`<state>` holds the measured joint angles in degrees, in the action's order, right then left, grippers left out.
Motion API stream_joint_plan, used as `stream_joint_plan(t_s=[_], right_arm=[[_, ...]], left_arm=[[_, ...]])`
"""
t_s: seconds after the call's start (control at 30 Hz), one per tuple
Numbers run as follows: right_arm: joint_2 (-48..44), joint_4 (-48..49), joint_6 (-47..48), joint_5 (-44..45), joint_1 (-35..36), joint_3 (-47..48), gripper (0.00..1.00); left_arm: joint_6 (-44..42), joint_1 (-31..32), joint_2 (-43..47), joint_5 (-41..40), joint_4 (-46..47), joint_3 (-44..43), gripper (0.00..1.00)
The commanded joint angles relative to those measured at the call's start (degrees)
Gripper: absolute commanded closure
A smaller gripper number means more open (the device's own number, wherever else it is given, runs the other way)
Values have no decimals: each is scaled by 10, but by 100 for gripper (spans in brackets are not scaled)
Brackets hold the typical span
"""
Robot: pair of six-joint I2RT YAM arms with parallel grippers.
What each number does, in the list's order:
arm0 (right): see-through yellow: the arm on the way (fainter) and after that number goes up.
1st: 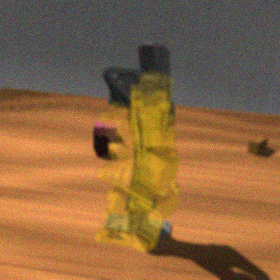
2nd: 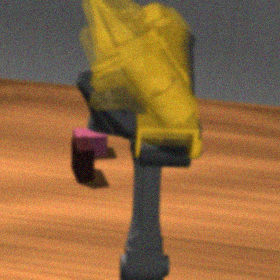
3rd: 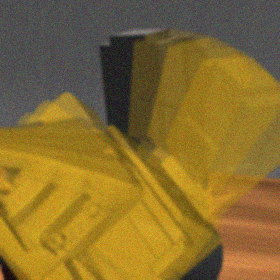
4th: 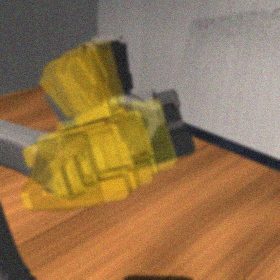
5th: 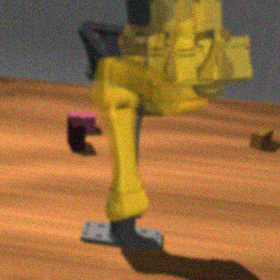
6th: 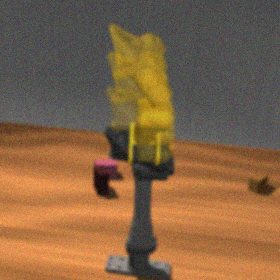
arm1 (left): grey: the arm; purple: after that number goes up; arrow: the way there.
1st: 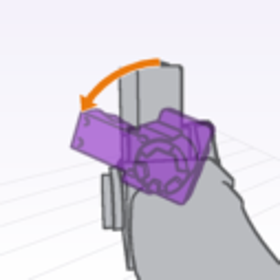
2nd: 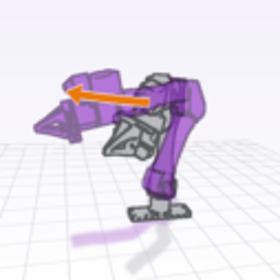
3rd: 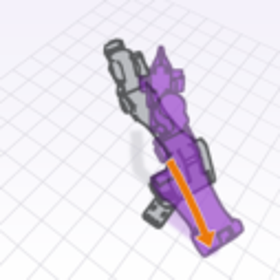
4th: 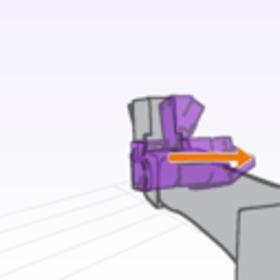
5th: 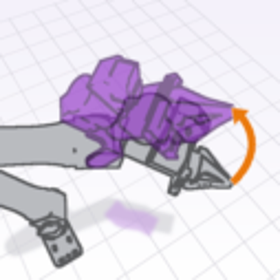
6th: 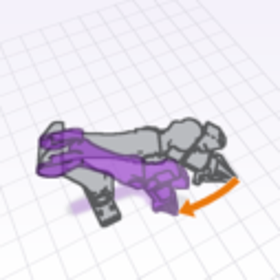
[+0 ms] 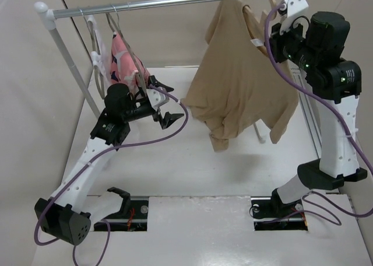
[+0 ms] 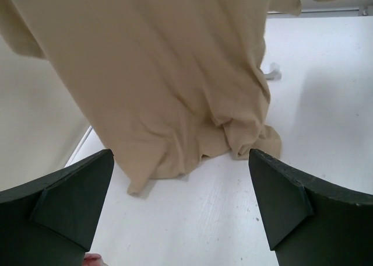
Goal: Place the t-shirt on the hanger
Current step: Hang the hanger with tshirt onto the clothesline
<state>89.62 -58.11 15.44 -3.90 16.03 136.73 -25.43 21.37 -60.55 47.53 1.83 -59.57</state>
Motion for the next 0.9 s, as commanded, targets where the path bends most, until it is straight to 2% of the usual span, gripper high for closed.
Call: stream_joint_plan(t_s=[0.0,0.33,0.53,0.83,0.87], right_arm=[[-10,193,-35,35,-12,4,100],[102,226,-68,35,-30,50,100],[107,258,-86,29,-48,-6,100],[113,240,-91,7,-48,-23,100],[113,226,-91,6,-48,-23,96]], left_arm=[[-4,1,28,-7,5,16,0],[-4,1,51,-24,11,36,0],[-4,1,62,-34,11,47,0],[-4,1,68,-34,11,53,0],[-4,1,68,-34,11,53,0]])
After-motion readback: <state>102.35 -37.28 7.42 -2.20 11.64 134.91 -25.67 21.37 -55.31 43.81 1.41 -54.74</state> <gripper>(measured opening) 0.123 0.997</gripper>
